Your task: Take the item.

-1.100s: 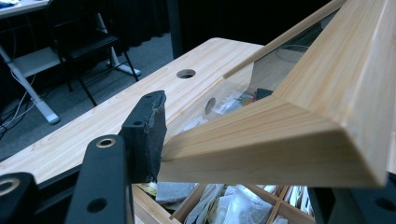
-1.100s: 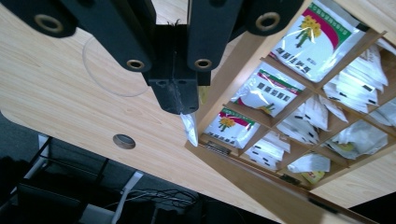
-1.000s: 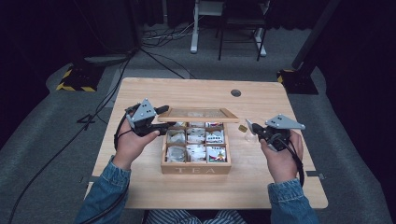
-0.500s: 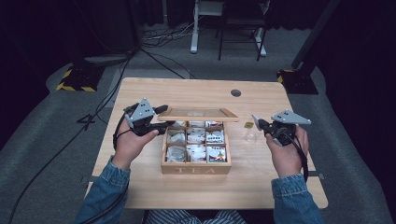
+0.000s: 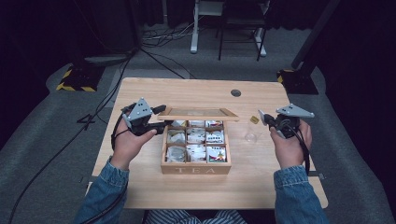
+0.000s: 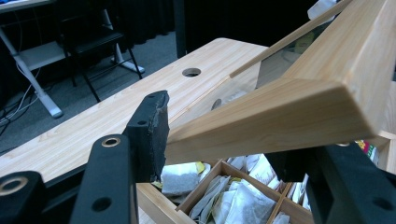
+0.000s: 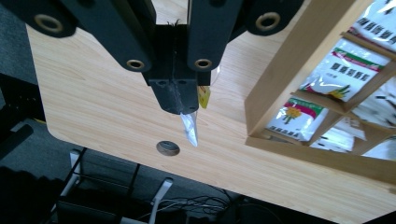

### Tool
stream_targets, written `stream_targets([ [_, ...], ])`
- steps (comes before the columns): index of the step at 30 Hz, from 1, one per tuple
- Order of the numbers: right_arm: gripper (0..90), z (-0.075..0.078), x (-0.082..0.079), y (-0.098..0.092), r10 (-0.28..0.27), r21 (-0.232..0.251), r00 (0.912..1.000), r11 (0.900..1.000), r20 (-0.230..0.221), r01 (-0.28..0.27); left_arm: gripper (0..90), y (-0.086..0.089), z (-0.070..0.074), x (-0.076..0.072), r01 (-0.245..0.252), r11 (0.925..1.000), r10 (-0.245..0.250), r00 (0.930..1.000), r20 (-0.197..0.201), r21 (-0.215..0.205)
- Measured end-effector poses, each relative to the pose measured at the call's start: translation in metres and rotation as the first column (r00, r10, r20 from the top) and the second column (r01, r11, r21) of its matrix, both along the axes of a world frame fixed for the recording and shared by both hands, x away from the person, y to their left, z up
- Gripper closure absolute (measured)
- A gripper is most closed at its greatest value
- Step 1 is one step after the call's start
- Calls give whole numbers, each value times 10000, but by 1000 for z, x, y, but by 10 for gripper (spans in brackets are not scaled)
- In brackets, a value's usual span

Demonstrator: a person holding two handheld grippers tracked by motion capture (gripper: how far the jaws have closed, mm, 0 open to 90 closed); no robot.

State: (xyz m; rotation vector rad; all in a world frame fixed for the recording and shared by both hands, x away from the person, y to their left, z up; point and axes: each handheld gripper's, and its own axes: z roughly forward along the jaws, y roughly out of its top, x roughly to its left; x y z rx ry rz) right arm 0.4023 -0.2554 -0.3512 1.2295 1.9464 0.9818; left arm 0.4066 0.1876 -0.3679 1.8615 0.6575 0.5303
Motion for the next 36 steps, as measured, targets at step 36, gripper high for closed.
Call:
stream_targets([
  [36,871,-52,31,4,-464,82,9986,9989,-255,466,461,0,0,0,61,10000,-60,10000,-47,70],
])
